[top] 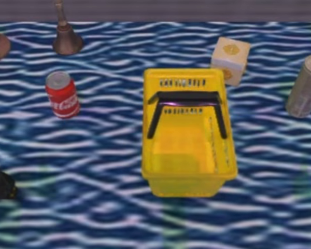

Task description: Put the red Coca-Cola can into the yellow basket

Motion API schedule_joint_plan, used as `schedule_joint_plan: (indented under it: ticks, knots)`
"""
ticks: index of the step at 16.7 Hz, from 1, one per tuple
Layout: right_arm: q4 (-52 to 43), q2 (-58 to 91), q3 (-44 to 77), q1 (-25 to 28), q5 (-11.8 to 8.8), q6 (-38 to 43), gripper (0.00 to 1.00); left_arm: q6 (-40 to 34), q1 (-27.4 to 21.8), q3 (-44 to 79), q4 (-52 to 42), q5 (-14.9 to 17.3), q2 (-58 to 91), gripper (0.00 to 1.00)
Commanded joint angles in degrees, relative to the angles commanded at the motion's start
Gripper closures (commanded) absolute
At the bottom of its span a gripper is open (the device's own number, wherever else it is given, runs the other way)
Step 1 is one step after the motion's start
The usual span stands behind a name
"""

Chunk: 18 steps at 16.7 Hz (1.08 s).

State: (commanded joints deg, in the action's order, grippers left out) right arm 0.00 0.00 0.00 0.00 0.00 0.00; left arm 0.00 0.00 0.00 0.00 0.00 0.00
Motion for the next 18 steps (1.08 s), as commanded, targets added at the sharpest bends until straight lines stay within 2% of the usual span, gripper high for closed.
schedule_joint_plan:
  ticks: [4,8,12,18]
  knots:
    - [0.0,0.0,0.0,0.0,0.0,0.0,0.0,0.5,-0.5,1.6,-1.4,0.3,1.7,0.0]
    - [0.0,0.0,0.0,0.0,0.0,0.0,0.0,3.5,-2.6,11.1,-9.6,1.4,12.0,0.0]
    - [0.0,0.0,0.0,0.0,0.0,0.0,0.0,8.4,-5.1,27.1,-22.8,2.5,30.0,0.0]
    - [0.0,0.0,0.0,0.0,0.0,0.0,0.0,18.0,-8.6,57.9,-46.3,3.2,65.2,0.0]
